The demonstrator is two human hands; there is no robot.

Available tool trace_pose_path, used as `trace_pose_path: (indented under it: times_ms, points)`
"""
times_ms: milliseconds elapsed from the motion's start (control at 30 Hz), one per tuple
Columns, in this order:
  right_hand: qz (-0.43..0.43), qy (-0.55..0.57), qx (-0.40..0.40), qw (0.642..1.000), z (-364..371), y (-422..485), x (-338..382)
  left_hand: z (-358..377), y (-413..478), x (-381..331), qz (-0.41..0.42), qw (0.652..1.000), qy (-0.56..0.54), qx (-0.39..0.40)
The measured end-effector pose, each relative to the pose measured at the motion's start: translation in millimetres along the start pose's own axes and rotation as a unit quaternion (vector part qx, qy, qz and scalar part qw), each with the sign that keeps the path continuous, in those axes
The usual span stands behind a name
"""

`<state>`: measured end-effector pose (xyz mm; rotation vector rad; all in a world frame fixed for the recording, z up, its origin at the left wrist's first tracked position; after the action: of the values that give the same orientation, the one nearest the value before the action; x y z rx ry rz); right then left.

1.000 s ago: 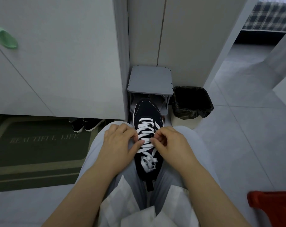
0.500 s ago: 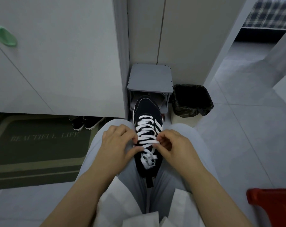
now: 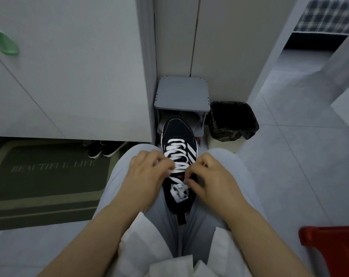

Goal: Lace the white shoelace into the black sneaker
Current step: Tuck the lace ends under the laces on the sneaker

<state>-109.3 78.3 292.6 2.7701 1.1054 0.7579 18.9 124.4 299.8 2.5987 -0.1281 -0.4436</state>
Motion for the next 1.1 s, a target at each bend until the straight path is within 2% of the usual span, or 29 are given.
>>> trace_pose_path:
  times_ms: [67, 133, 267, 533, 700, 900, 1100]
  points:
    - [-0.025, -0.112, 0.012, 0.993, 5.4, -1.0, 6.0, 9.0, 0.2, -12.2, 0.067, 0.996, 0.049, 0.022]
    - [-0.029, -0.204, 0.005, 0.978, 7.9, 1.4, 11.7, 12.4, 1.7, -12.8, 0.071, 0.991, 0.111, 0.036]
    - [-0.021, -0.271, 0.011, 0.962, 15.9, 5.3, 19.3, 13.1, 4.0, -12.2, 0.068, 0.980, 0.173, 0.071]
    - [-0.006, -0.267, 0.005, 0.964, 13.6, 3.1, 16.4, 20.1, -9.4, -21.5, 0.075, 0.983, 0.145, 0.084]
    - [-0.014, -0.258, -0.029, 0.966, 8.9, 2.2, 19.7, 20.6, -13.6, -22.8, 0.061, 0.984, 0.140, 0.088]
    - [0.013, -0.281, 0.001, 0.960, 15.5, 8.9, 15.0, 22.4, -13.4, -22.9, 0.052, 0.985, 0.139, 0.090]
    - [-0.056, -0.168, 0.008, 0.984, 16.1, -0.1, 13.7, 24.0, -15.5, -22.2, 0.065, 0.986, 0.130, 0.086]
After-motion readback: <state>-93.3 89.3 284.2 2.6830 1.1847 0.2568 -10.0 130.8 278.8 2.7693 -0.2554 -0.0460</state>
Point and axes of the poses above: each hand's wrist, its own y-axis towards the middle knuckle, its own z-axis out of the palm, x = y × z, the point moved 8 cm from there along y, towards the middle knuckle, and after that the axes turned 3 degrees about -y, right-handed, at the moved point
